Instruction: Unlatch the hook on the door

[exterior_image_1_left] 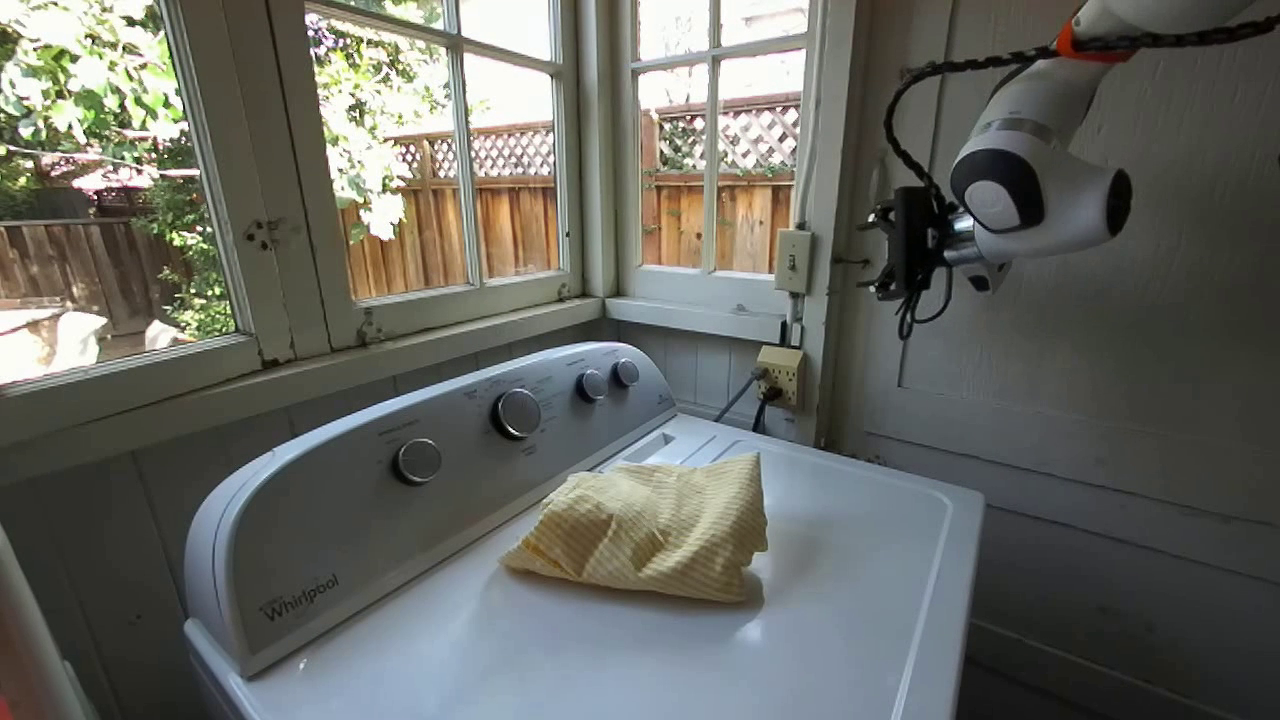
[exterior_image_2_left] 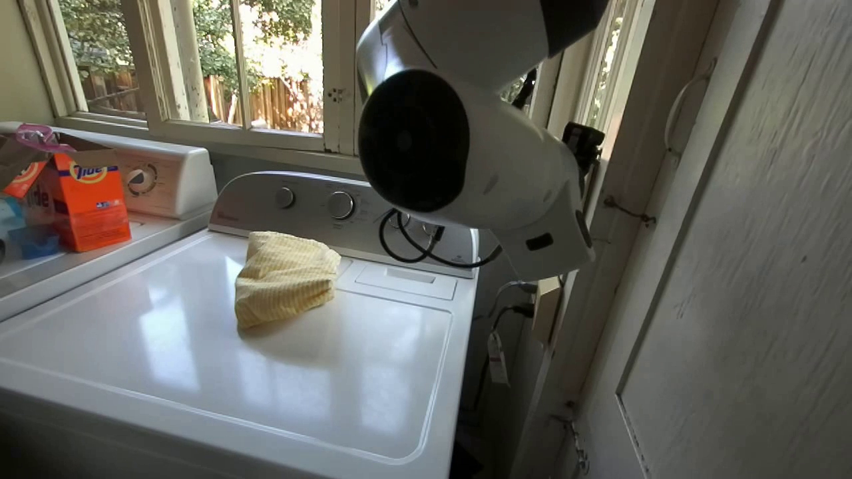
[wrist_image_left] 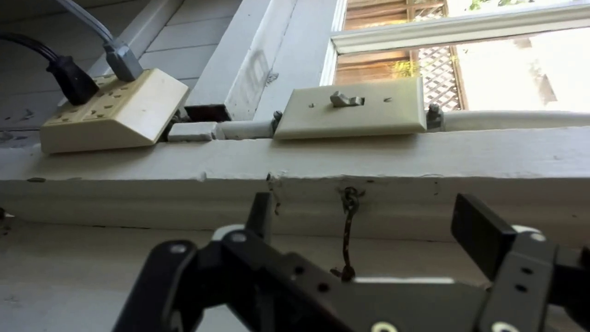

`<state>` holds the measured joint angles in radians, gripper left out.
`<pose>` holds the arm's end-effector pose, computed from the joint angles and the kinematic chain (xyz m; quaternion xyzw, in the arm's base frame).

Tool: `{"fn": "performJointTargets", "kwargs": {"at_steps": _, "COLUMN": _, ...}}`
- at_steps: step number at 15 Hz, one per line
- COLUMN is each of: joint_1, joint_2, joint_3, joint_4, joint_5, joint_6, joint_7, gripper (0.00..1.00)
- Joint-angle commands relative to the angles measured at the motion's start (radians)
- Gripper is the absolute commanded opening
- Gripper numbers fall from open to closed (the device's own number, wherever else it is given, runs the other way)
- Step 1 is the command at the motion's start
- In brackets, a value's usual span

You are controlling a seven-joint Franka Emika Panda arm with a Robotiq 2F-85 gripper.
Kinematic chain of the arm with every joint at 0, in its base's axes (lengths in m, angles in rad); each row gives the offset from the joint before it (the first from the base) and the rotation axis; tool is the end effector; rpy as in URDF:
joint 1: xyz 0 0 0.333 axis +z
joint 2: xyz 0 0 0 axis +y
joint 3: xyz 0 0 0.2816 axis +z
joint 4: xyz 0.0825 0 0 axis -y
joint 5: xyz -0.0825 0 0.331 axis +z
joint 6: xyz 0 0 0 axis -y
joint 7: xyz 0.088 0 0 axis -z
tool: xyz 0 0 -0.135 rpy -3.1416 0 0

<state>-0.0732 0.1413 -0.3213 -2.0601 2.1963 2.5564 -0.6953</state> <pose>0.5258 -0.2137 0.3812 -0.5529 0.5624 -0.3964 0.4701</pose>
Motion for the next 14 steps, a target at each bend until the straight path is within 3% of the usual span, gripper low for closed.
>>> {"fn": "performJointTargets", "kwargs": {"at_steps": 1, "joint_1": -0.043, "joint_2": 0.075, "joint_3": 0.023, "joint_4": 0.058, "joint_5": 0.176, "joint_6": -0.071, "joint_7": -0.178, "gripper": 1.0}}
{"fn": "performJointTargets", "kwargs": {"at_steps": 2, "joint_1": -0.046, "joint_2": 0.097, "joint_3": 0.022, "joint_4": 0.081, "joint_5": 0.262, "joint_6": -0.081, "joint_7": -0.233, "gripper": 1.0}}
{"fn": "performJointTargets", "kwargs": {"at_steps": 3, "joint_1": -0.042, "joint_2": 0.044, "joint_3": 0.034, "joint_4": 0.038, "joint_5": 0.14, "joint_6": -0.042, "joint_7": -0.133, "gripper": 1.0}}
{"fn": "performJointTargets", "kwargs": {"at_steps": 5, "joint_1": -0.047, "joint_2": 0.071, "joint_3": 0.03, "joint_4": 0.061, "joint_5": 0.209, "joint_6": -0.06, "joint_7": -0.194, "gripper": 1.0}}
{"fn": "performJointTargets", "kwargs": {"at_steps": 14, "joint_1": -0.058, "joint_2": 0.134, "joint_3": 0.015, "joint_4": 0.128, "joint_5": 0.326, "joint_6": -0.061, "joint_7": -0.321, "gripper": 1.0}}
